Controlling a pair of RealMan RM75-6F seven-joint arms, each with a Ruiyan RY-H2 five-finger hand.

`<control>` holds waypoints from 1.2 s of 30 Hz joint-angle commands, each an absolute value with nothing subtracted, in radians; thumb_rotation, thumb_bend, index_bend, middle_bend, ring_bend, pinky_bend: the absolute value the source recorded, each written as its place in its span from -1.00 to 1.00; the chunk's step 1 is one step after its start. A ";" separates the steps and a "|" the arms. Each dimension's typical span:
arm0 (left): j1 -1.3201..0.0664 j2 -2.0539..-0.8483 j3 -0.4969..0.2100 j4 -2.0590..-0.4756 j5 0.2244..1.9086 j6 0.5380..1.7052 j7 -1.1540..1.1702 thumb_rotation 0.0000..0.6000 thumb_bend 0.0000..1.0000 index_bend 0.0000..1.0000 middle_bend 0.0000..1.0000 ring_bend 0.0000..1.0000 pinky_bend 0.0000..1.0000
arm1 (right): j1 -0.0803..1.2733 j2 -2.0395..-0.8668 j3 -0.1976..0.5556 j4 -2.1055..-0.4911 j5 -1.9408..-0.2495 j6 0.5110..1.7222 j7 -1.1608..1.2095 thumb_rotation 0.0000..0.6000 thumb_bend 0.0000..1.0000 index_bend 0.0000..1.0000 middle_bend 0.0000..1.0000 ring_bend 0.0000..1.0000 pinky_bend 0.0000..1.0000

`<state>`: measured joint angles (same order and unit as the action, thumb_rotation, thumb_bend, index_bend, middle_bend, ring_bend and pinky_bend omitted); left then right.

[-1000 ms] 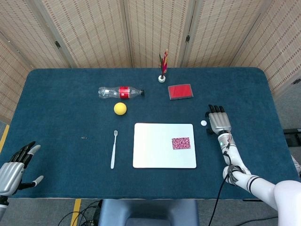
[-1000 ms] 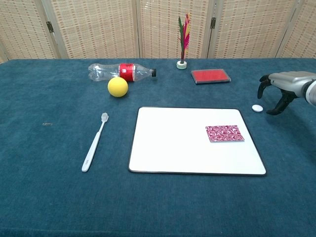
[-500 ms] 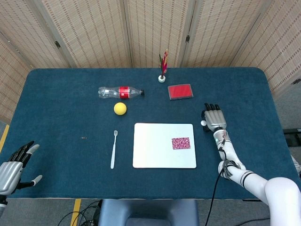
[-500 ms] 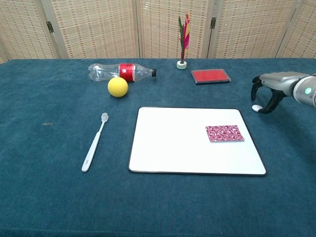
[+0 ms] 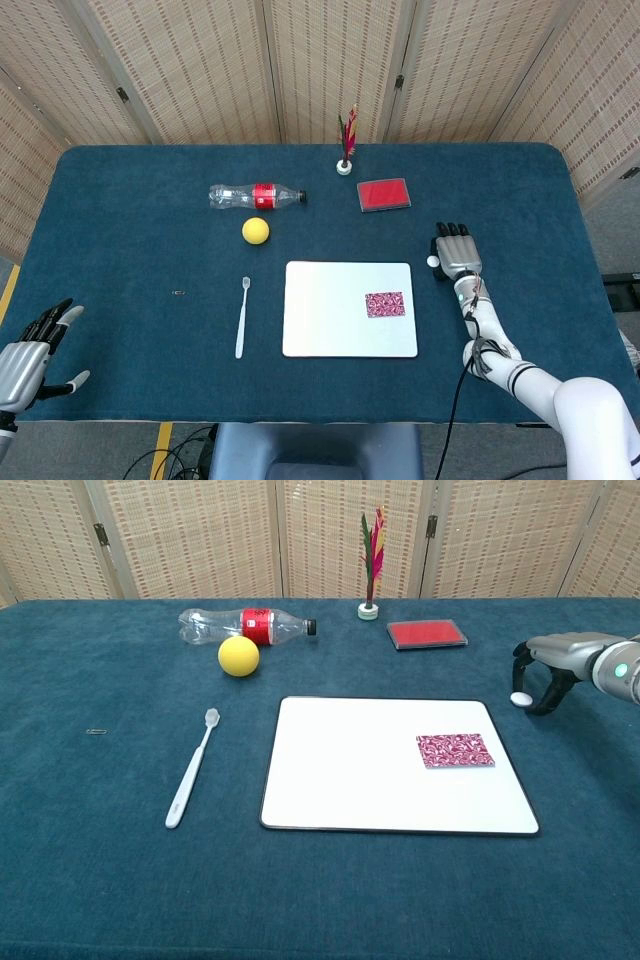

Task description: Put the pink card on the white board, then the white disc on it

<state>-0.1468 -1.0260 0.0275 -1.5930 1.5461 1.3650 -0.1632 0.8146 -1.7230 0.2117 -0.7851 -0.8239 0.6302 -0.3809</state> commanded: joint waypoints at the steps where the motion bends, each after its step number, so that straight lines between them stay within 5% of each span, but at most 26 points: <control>1: -0.148 -1.026 0.026 -1.591 1.543 1.363 -0.166 1.00 -0.49 -1.00 -1.00 -1.00 -0.66 | 0.819 -1.730 0.214 -0.773 -0.829 0.623 -0.377 1.00 -0.49 -0.09 -0.86 -1.00 -1.00; 12: -0.147 -1.028 0.026 -1.589 1.546 1.368 -0.163 1.00 -0.49 -1.00 -1.00 -1.00 -0.66 | 0.812 -1.705 0.220 -0.842 -0.855 0.668 -0.383 1.00 -0.47 0.03 -0.81 -1.00 -1.00; 24: -0.143 -1.027 0.031 -1.607 1.563 1.384 -0.153 1.00 -0.49 -1.00 -1.00 -1.00 -0.66 | 0.749 -1.535 0.191 -1.262 -0.914 0.856 -0.465 1.00 -0.48 0.03 -0.81 -1.00 -1.00; 36: -0.135 -1.014 0.033 -1.607 1.567 1.397 -0.180 1.00 -0.49 -1.00 -1.00 -1.00 -0.66 | 0.757 -1.584 0.117 -1.347 -0.913 0.895 -0.597 1.00 -0.48 0.03 -0.81 -1.00 -1.00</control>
<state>-0.1355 -1.0145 0.0331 -1.6076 1.5662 1.3967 -0.1795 0.7550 -1.5770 0.1223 -1.3481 -0.9152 0.8927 -0.5895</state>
